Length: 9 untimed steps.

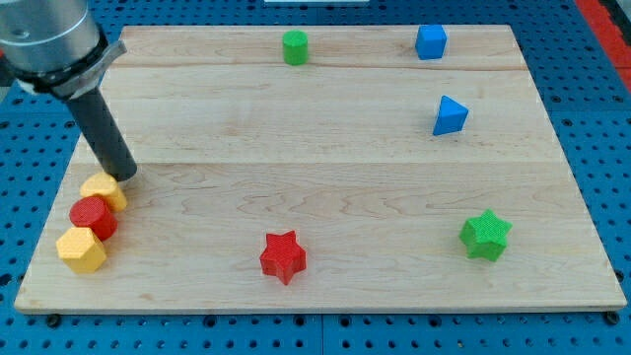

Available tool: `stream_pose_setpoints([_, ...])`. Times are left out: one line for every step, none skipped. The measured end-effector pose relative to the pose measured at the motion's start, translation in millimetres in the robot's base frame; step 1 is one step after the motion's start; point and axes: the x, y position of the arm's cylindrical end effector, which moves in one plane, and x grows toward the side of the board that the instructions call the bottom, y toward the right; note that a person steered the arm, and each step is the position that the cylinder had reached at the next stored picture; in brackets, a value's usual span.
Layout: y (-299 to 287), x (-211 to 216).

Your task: Push the green circle into the top of the yellow heart

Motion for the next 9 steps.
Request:
stream_pose_setpoints([28, -12])
stream_pose_setpoints([89, -66])
stream_pose_setpoints([165, -133])
stream_pose_setpoints([224, -183])
stream_pose_setpoints([227, -222])
stream_pose_setpoints([214, -246])
stream_pose_setpoints([155, -234])
stream_pose_setpoints([116, -233])
stream_pose_setpoints([103, -245])
